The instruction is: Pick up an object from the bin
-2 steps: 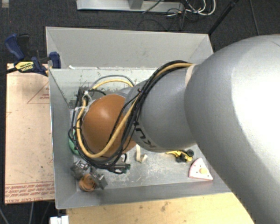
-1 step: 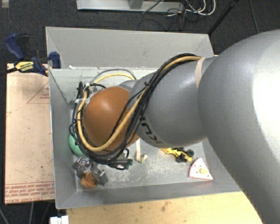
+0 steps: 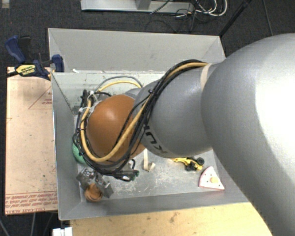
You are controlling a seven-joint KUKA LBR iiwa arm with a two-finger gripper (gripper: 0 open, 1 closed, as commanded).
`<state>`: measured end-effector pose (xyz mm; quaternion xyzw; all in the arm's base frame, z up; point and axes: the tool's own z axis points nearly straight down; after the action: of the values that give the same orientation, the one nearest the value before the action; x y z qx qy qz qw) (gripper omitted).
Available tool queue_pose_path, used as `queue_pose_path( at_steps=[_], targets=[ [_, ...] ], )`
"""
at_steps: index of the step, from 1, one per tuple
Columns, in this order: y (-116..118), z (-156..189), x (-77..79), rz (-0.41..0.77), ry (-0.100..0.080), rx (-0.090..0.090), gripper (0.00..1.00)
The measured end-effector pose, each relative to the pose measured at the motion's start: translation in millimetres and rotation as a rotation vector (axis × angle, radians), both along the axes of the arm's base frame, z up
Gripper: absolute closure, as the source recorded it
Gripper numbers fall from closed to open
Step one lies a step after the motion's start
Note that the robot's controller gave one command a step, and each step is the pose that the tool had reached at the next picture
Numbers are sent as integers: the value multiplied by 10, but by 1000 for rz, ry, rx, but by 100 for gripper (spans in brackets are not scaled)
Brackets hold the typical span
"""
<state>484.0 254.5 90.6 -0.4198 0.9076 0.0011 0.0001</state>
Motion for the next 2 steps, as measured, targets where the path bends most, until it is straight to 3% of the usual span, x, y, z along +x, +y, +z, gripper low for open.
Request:
queue_pose_path(
  at_steps=[2],
  targets=[
    [10, 482, 6, -2, -3, 1, 100]
  ],
)
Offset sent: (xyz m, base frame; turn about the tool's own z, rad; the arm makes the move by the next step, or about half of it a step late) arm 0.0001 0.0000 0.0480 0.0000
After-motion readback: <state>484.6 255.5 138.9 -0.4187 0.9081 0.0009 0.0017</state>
